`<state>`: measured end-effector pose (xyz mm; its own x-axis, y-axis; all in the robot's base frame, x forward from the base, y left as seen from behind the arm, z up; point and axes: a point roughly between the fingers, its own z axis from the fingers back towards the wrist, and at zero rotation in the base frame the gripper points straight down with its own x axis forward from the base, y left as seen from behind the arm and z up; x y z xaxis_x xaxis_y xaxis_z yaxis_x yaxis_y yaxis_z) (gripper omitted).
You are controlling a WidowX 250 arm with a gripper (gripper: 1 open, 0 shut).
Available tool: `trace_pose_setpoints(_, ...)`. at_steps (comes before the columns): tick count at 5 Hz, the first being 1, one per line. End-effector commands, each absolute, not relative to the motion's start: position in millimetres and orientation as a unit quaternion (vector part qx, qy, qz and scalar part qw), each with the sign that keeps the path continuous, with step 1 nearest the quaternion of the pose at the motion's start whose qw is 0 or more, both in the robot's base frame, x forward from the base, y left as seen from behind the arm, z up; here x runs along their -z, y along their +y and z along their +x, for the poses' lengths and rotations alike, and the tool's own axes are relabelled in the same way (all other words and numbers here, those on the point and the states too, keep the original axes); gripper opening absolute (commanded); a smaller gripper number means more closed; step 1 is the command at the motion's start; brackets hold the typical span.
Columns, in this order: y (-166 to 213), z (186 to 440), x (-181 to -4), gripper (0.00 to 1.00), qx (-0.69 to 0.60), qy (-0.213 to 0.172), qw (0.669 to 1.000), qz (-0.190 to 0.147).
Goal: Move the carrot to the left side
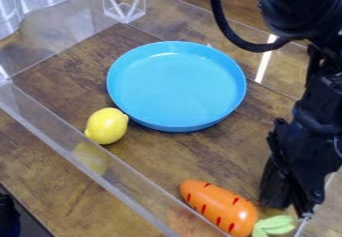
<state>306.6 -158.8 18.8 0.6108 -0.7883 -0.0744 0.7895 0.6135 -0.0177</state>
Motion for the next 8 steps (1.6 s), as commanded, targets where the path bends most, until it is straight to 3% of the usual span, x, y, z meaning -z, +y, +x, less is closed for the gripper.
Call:
trace_pose_setpoints(1,-160.4,310.2,-19.7,1.0,0.453,0.034,0.891,0.013)
trace_pose_setpoints(8,-166.2,313.9,-17.6,1.0,0.47,0.046,0.881,0.021)
